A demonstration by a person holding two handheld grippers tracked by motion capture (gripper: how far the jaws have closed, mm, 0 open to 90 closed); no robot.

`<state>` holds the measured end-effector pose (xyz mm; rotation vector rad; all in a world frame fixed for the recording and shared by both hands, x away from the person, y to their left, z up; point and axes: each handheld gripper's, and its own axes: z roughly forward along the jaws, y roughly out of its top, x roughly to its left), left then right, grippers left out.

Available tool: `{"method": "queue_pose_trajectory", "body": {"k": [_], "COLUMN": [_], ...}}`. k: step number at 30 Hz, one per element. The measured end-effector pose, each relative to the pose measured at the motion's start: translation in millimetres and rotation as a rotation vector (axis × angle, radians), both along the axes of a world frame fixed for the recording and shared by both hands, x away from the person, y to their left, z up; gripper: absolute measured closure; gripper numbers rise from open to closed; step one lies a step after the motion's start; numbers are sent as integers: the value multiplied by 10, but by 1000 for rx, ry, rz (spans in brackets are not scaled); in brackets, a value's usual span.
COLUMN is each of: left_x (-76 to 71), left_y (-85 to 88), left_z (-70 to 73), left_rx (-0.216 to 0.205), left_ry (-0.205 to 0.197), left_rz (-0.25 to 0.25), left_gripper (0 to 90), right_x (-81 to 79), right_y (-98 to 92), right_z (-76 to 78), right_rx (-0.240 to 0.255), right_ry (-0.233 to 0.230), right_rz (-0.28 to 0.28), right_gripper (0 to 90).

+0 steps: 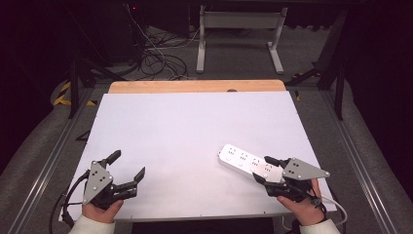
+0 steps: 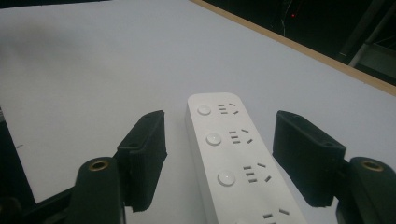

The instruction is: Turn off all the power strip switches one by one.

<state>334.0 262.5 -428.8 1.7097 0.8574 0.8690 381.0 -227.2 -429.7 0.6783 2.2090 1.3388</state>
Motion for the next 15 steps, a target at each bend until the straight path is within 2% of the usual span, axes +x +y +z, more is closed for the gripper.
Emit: {"method": "queue_pose_trajectory", "body": {"k": [15], "left_x": [-14], "left_y": [-5], "left_z": [5], "left_rx": [12], "left_ry": [-9], "left_rz": [10], "left_gripper": [130], "right_x": [-12], "right_y": [15], "right_z": [30], "right_rx": [-2], "right_ry": [-9], "right_rz": [4], "right_gripper": [345]}}
